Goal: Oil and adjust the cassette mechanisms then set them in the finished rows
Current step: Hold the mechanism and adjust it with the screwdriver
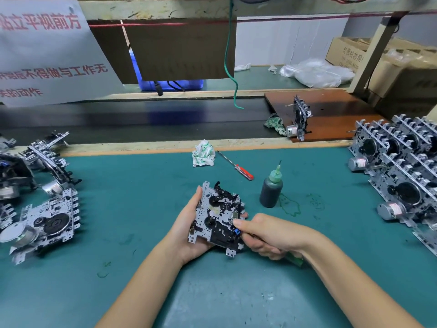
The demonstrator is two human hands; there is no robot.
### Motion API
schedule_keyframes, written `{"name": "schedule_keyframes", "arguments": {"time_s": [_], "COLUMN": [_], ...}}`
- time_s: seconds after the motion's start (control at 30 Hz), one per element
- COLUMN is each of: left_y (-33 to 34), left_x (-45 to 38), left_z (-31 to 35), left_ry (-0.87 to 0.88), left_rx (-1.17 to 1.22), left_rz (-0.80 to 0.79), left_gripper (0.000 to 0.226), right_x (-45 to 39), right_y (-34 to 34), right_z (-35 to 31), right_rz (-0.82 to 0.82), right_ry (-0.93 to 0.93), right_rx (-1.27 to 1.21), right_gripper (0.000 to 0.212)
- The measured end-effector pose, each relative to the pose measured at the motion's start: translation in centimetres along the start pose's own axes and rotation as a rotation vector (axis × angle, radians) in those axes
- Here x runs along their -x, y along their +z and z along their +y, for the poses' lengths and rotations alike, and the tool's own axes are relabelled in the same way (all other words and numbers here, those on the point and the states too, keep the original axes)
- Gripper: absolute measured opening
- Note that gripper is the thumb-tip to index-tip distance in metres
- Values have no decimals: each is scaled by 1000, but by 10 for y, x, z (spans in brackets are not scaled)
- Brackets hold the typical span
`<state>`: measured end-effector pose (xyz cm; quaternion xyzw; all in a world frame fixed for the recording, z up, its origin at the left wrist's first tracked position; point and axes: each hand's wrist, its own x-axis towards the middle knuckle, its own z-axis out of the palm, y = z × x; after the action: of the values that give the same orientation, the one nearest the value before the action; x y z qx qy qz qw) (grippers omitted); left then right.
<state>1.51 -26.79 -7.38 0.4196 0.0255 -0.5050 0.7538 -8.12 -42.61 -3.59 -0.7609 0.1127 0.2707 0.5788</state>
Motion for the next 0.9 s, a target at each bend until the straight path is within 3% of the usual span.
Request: {"name": "schedule_keyframes", "arguments": {"time_s": [0.3,0.43,0.57,0.7,0.8,0.9], "left_y": [0,4,9,10,10,8], "left_x": [3,7,12,12,11,11], "left_z": [-2,-3,-3,-4,-4,-2], "left_ry": [27,57,82,91,106,135], "left_rx": [37,149,318,380,403,406], "left_rz": [-19,-44,-93,-112,-128,-116], "left_gripper": [77,79,93,100,100,93], "right_x": [-3,-2,7,6,0,-1], "right_y": [5,2,-16,-19,-13,-9], "right_z": [2,3,7,13,12,14], "right_rz": [72,155,242,273,428,713], "right_ry": [-79,-149,-192,-152,-170,-190], "right_rx": [36,-90,-242,-179,-39,507], "right_gripper": [67,71,43,38,38,40]}}
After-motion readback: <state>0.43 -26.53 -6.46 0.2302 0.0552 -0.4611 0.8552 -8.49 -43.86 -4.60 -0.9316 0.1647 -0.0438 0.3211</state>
